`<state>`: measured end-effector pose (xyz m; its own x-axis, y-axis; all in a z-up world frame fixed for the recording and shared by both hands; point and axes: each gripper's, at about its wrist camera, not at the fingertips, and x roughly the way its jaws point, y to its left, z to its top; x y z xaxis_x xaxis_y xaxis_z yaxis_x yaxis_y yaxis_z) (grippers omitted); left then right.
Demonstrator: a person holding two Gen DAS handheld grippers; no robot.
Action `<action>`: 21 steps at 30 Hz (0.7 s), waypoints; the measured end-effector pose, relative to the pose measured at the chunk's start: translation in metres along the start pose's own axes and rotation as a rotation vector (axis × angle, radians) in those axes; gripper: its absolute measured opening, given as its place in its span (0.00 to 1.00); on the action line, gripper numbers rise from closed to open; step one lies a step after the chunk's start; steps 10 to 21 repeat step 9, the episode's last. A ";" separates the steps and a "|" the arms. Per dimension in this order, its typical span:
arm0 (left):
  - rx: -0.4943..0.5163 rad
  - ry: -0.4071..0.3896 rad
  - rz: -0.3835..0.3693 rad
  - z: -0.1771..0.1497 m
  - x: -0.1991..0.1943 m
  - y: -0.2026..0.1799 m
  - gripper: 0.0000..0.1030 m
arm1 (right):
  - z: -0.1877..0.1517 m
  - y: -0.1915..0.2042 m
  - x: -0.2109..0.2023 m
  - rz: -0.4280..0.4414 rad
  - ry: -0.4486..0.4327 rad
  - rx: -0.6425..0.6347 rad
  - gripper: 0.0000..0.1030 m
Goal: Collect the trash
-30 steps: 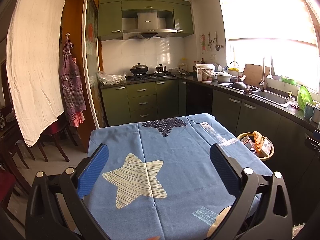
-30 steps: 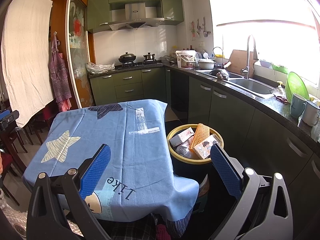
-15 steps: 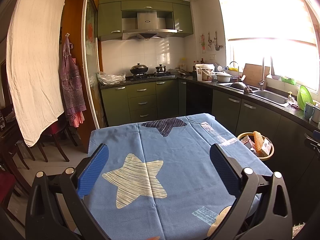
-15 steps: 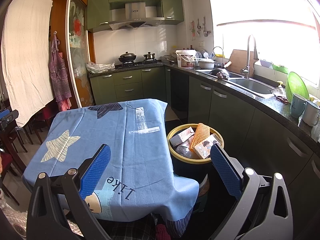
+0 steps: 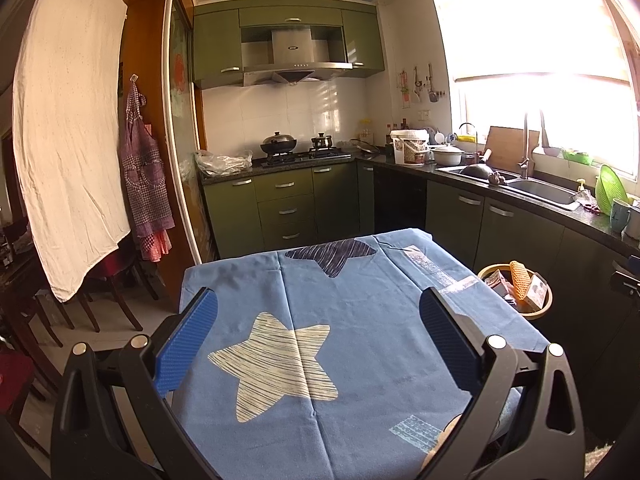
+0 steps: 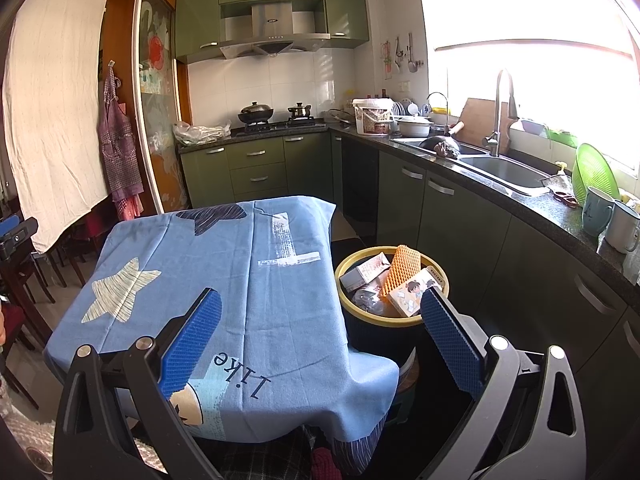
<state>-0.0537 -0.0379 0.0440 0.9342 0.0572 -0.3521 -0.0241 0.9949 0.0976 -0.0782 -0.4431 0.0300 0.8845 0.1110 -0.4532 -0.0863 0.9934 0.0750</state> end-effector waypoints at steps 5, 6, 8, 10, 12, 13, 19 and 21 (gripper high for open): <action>-0.006 0.019 -0.004 0.000 0.005 0.005 0.93 | -0.001 0.000 0.002 0.001 0.003 0.000 0.95; -0.010 0.026 -0.014 0.000 0.007 0.006 0.93 | -0.002 0.000 0.004 0.003 0.005 0.000 0.95; -0.021 0.039 -0.031 0.000 0.012 0.009 0.93 | -0.003 0.001 0.007 0.006 0.008 0.000 0.95; -0.020 0.045 -0.033 0.000 0.015 0.009 0.93 | -0.004 0.002 0.008 0.008 0.010 -0.002 0.95; -0.020 0.045 -0.033 0.000 0.015 0.009 0.93 | -0.004 0.002 0.008 0.008 0.010 -0.002 0.95; -0.020 0.045 -0.033 0.000 0.015 0.009 0.93 | -0.004 0.002 0.008 0.008 0.010 -0.002 0.95; -0.020 0.045 -0.033 0.000 0.015 0.009 0.93 | -0.004 0.002 0.008 0.008 0.010 -0.002 0.95; -0.020 0.045 -0.033 0.000 0.015 0.009 0.93 | -0.004 0.002 0.008 0.008 0.010 -0.002 0.95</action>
